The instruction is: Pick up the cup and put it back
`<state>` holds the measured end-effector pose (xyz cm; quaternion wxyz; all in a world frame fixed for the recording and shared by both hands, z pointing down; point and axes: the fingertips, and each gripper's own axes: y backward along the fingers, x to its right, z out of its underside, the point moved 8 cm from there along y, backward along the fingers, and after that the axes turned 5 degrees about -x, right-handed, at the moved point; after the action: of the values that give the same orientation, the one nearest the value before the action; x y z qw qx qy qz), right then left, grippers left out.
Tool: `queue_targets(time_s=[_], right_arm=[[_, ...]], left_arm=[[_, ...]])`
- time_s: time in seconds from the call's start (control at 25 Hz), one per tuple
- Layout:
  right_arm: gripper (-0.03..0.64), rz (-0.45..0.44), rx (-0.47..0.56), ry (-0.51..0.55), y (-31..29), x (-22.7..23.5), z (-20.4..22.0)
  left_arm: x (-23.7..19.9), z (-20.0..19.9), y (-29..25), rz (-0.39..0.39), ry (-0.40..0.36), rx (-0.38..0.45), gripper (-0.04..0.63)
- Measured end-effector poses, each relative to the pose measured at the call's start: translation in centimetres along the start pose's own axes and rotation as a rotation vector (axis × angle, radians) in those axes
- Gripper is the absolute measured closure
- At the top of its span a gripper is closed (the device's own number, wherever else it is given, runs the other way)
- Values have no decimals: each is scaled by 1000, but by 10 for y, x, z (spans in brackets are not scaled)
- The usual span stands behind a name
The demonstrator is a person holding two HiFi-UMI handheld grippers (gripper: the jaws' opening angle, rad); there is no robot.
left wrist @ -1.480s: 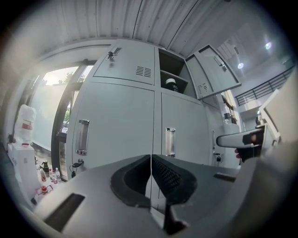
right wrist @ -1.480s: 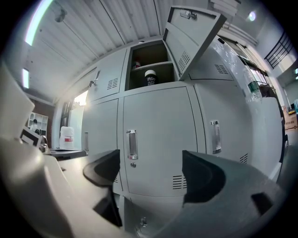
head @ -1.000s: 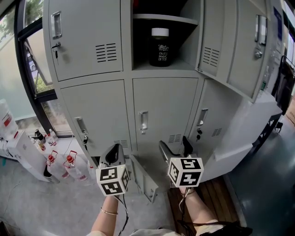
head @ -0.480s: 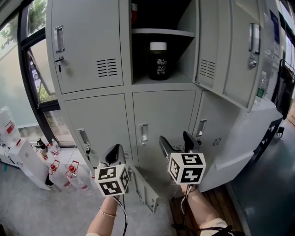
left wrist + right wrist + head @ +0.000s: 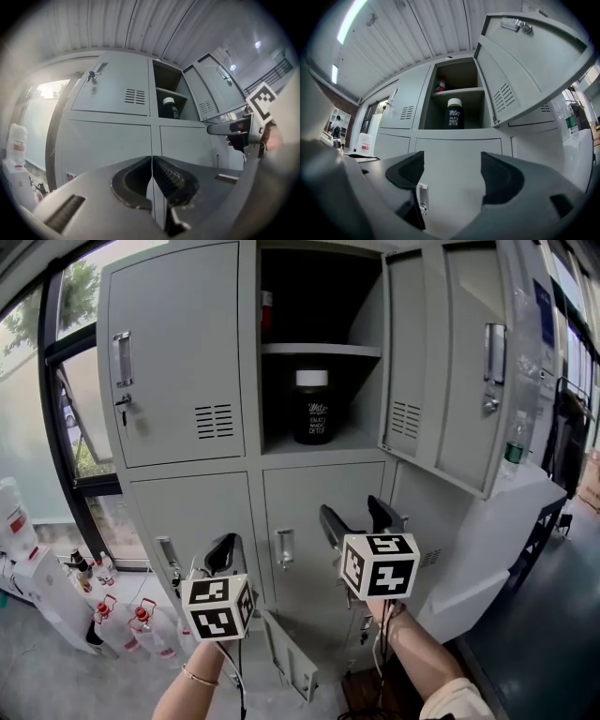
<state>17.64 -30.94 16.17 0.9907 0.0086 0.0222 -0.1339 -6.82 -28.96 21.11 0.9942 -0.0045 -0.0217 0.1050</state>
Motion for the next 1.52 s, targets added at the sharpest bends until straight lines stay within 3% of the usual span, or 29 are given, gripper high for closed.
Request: queue_targets(time_s=[0.48, 0.88, 1.16, 1.52], right_arm=[[255, -35, 13, -11, -31, -10, -47], [255, -12, 10, 33, -57, -3, -82], [255, 6, 20, 39, -75, 2, -106], [234, 17, -56, 51, -108, 14, -122]], left_arm=[[-3, -49, -13, 25, 10, 50, 584], [-3, -107, -25, 13, -54, 114, 584], [-2, -118, -31, 7, -25, 114, 584], [-10, -131, -29, -36, -83, 140, 584]])
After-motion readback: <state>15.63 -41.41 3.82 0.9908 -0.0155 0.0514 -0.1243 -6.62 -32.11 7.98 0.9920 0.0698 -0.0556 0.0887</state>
